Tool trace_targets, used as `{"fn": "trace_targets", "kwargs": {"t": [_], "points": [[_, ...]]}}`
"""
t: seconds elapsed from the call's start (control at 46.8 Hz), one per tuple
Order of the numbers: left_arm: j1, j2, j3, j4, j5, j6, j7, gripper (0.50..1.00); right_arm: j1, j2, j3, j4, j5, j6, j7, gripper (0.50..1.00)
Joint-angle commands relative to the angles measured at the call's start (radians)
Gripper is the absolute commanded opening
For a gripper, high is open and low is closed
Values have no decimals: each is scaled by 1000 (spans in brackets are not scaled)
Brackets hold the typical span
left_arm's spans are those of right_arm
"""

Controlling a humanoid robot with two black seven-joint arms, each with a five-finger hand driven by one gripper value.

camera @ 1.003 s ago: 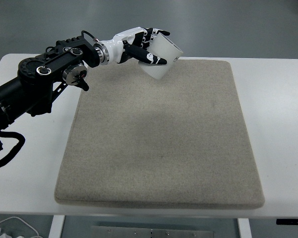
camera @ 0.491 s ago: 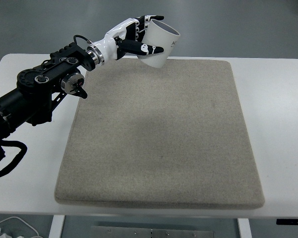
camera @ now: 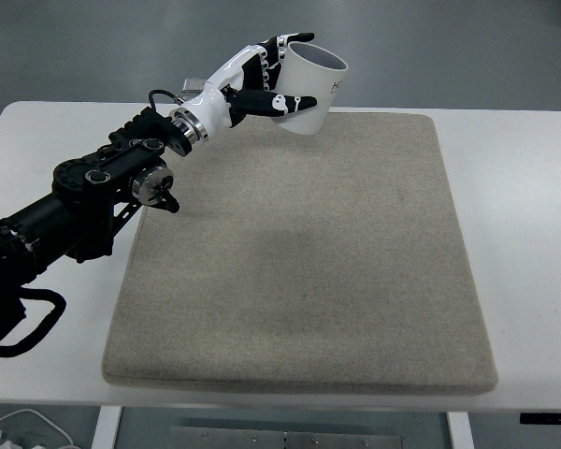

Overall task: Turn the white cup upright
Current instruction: 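Lift the cup with the left hand and rotate it opening-up, then lower the upright cup onto the mat with the left hand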

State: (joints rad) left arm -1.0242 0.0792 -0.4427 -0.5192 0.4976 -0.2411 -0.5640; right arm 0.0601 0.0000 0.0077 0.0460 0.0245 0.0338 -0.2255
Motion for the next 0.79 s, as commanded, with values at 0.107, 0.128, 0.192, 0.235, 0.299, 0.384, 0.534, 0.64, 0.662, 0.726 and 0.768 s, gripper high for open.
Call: {"fn": "trace_targets", "kwargs": {"t": [0.107,0.128,0.192,0.235,0.299,0.384,0.534,0.64,0.662,0.726,0.768], "points": [[21,-4,6,30,10,25,-47,500,0,0,0,0,0,0,0,930],[24,-4,6,30,15,31,-47,500,1,0,0,0,0,0,0,930],[36,-4,9,30,33,49,-47,500,0,0,0,0,0,0,0,928],[44,-6,16,30,44,62,-47,500,0,0,0,0,0,0,0,930],[50,-12,32,30,61,85,-47,500,0,0,0,0,0,0,0,930],[62,-27,53,30,78,117,-47,500,1,0,0,0,0,0,0,928],[64,-33,72,30,90,177,-47,500,0,0,0,0,0,0,0,928],[65,-52,73,30,91,224,-47,500,1,0,0,0,0,0,0,930],[65,-52,73,30,91,230,-47,500,1,0,0,0,0,0,0,928],[65,-56,72,30,91,243,-47,500,0,0,0,0,0,0,0,930],[67,-61,73,30,91,243,-47,500,0,0,0,0,0,0,0,930]]}}
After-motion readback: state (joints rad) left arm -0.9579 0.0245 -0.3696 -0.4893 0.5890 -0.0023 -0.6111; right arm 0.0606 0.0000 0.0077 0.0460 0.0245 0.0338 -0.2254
